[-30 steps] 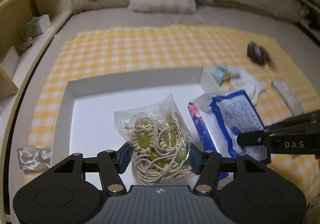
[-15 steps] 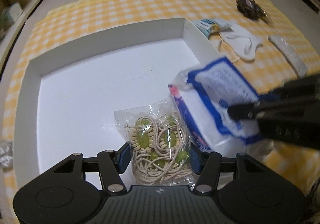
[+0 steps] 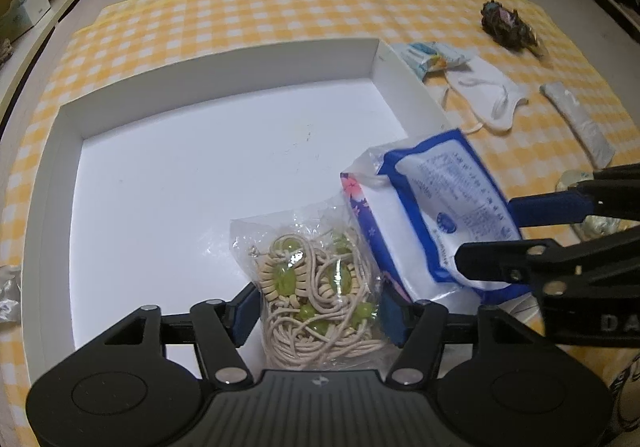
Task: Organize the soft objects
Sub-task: 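Lower the cord bag into the tray and open left gripper while right releases the tissue pack beside it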
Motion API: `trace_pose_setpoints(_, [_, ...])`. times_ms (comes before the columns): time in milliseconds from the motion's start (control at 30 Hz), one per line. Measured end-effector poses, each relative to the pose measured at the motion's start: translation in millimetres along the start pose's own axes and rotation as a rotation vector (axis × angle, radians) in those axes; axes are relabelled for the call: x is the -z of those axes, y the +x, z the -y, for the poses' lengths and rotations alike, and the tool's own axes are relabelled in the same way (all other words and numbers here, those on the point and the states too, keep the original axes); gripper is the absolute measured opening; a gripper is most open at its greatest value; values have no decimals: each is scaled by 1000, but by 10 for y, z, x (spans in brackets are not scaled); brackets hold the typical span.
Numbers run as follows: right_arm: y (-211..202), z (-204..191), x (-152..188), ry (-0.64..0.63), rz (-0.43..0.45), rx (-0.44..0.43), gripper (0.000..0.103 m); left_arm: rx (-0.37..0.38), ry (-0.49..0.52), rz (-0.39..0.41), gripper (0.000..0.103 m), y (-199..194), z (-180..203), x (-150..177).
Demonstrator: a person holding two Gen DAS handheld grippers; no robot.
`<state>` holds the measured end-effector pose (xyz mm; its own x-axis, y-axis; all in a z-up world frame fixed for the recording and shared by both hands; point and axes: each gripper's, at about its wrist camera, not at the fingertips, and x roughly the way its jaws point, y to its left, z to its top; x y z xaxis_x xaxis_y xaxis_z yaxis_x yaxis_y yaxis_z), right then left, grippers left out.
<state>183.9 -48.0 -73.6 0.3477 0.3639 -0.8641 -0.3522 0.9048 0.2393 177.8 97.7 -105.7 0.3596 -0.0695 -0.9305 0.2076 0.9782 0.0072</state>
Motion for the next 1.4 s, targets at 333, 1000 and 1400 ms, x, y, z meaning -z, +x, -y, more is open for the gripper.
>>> trace_pose_setpoints(333, [-261, 23, 28, -12, 49, -7, 65, 12, -19, 83, 84, -315, 46, -20])
trace_pose_setpoints(1000, [-648, 8, 168, -17, 154, 27, 87, -56, -135, 203, 103, -832, -114, 294])
trace_pose_setpoints(1400, [-906, -36, 231, -46, 257, 78, 103, -74, -177, 278, 103, -1141, -205, 459])
